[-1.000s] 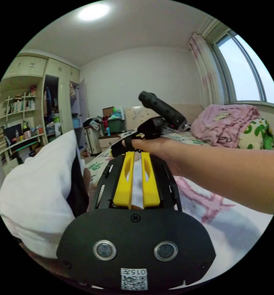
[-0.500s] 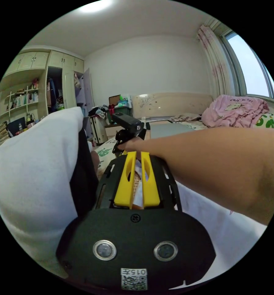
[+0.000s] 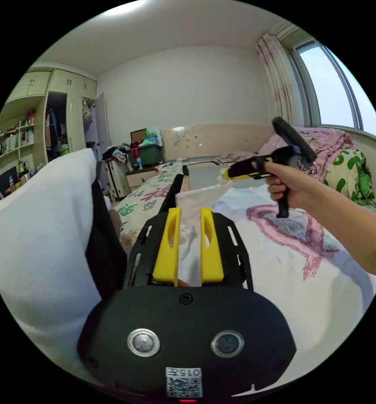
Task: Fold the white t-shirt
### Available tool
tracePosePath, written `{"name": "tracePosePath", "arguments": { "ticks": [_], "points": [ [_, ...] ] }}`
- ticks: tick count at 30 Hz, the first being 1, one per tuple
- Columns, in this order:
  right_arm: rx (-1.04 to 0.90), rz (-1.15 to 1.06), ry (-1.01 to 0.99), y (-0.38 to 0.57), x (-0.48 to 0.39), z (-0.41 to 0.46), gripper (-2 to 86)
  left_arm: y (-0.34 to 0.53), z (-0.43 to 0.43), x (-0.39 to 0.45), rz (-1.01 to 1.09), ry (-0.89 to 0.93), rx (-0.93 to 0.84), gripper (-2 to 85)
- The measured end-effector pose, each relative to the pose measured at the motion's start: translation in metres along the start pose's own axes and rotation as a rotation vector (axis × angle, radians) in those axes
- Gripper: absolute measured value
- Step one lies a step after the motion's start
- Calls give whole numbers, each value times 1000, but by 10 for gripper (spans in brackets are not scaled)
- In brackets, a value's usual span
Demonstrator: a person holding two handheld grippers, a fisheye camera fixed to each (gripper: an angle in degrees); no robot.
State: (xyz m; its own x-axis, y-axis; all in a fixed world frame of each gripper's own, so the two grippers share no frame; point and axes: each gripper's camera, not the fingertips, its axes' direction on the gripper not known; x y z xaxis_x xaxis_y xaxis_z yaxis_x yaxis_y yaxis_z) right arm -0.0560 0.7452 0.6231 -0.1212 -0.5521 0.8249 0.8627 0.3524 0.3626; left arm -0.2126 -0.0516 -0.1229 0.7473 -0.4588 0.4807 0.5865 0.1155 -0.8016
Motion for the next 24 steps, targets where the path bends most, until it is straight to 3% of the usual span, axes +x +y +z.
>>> {"name": "tracePosePath", "arguments": {
  "ticks": [5,10,16,19,24],
  "points": [
    [6,97,-70,-17,51,21,3,-38,43,14,74,121,-57,93],
    [-8,134,-156,-63,69,38,3,-87,110,55,235,297,-277,105],
    [-24,138,-152,-125,67,41,3,-122,182,94,330,277,-471,80],
    [-80,85,-100,-162,54,39,3,-132,195,93,320,268,-492,26],
    [-252,-52,49,-226,22,35,3,-136,179,97,374,265,-462,10]
  ]
}}
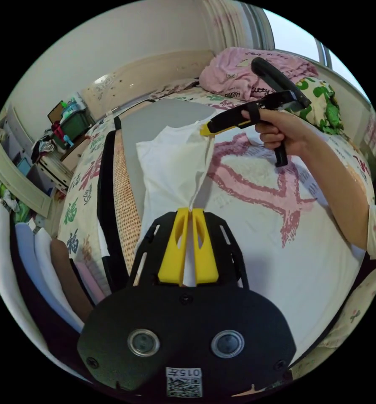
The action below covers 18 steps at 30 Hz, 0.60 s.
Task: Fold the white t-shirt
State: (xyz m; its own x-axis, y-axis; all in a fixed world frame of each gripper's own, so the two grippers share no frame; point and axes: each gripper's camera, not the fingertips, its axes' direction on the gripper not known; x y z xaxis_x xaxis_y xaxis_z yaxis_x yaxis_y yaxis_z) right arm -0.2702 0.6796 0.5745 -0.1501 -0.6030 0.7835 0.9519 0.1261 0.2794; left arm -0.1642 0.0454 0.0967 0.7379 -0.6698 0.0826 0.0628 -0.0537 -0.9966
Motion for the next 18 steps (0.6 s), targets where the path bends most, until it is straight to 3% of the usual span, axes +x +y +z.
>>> {"name": "tracePosePath", "arguments": {
  "ticks": [6,12,18],
  "points": [
    [-239,-114,214,-57,-54,-5,3,11,7,19,57,-59,-76,17],
    [-255,-70,349,-99,-101,-94,-5,78,-66,23,-31,-37,-32,56],
    [25,-99,-2,-83,-173,-272,2,246,-185,62,-111,91,150,67]
  ]
}}
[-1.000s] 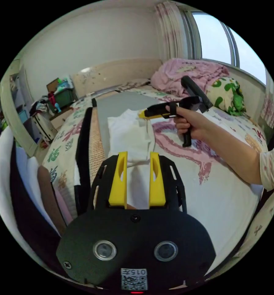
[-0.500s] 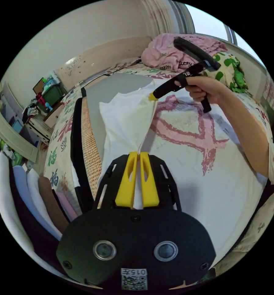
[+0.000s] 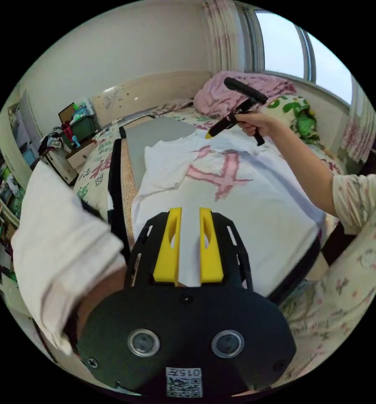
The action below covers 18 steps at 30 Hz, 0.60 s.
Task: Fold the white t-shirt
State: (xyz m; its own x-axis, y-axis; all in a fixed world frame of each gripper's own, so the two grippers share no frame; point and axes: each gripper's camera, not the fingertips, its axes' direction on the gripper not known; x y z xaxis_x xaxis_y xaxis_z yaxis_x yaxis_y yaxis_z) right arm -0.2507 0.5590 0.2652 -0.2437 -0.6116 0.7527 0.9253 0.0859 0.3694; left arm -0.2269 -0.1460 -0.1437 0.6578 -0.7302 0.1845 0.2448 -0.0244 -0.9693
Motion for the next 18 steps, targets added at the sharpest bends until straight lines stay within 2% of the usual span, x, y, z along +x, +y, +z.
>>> {"name": "tracePosePath", "arguments": {
  "ticks": [4,7,8,9,10,12,13,15,18],
  "points": [
    [257,-75,-129,75,-77,-123,1,148,-59,-6,-202,-7,63,72],
    [704,51,-95,161,-152,-260,-3,245,-85,-14,-370,-22,79,69],
    [937,53,-53,199,-198,-321,-4,262,-89,-14,-393,-24,85,68],
    [1158,-18,-14,234,-252,-377,-5,291,-97,-13,-437,-29,100,66],
    [1260,-67,8,251,-281,-403,-5,315,-103,-10,-473,-26,109,66],
    [1581,-281,123,304,-400,-480,-6,339,-109,-2,-491,-7,119,66],
    [1636,-331,135,314,-427,-493,-6,351,-113,5,-486,8,132,66],
    [1742,-594,51,339,-512,-530,-6,365,-118,16,-470,31,153,67],
    [1740,-727,60,342,-582,-559,-6,385,-129,32,-443,54,185,69]
  ]
}}
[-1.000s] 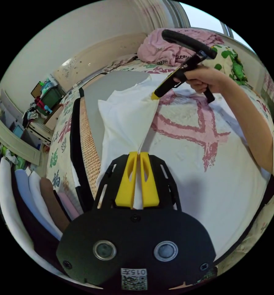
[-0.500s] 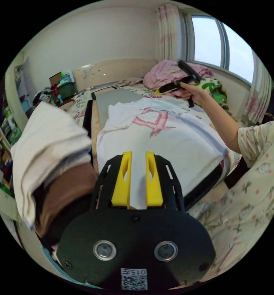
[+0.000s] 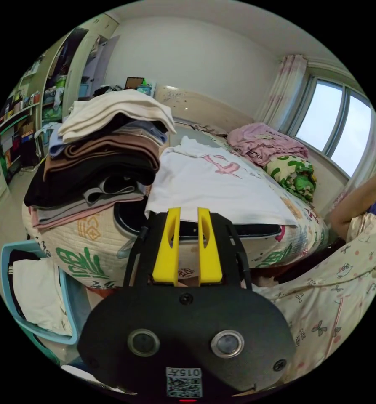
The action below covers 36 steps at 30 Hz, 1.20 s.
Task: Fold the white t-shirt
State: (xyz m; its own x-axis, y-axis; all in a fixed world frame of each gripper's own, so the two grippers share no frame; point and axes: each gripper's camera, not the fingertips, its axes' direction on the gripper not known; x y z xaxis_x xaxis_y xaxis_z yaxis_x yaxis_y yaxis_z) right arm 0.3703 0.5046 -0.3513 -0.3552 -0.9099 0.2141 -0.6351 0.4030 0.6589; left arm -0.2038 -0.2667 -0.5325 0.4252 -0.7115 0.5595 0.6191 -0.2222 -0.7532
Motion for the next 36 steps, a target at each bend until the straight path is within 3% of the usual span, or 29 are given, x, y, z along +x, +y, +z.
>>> {"name": "tracePosePath", "arguments": {
  "ticks": [7,14,18,25,29,36],
  "points": [
    [41,53,-116,-69,-29,50,-7,7,-74,6,129,82,190,63],
    [-10,286,-262,-88,-7,174,-7,28,-100,-3,213,127,215,57],
    [-165,531,-530,-58,0,288,-7,55,-99,-28,183,171,174,56],
    [-160,844,-826,4,-8,377,-6,112,-107,-71,61,140,113,55],
    [-140,1197,-1197,52,-16,429,-6,137,-114,-80,-27,116,112,55],
    [-67,1319,-1408,48,-26,446,-6,176,-134,-47,-99,40,150,55]
  ]
}}
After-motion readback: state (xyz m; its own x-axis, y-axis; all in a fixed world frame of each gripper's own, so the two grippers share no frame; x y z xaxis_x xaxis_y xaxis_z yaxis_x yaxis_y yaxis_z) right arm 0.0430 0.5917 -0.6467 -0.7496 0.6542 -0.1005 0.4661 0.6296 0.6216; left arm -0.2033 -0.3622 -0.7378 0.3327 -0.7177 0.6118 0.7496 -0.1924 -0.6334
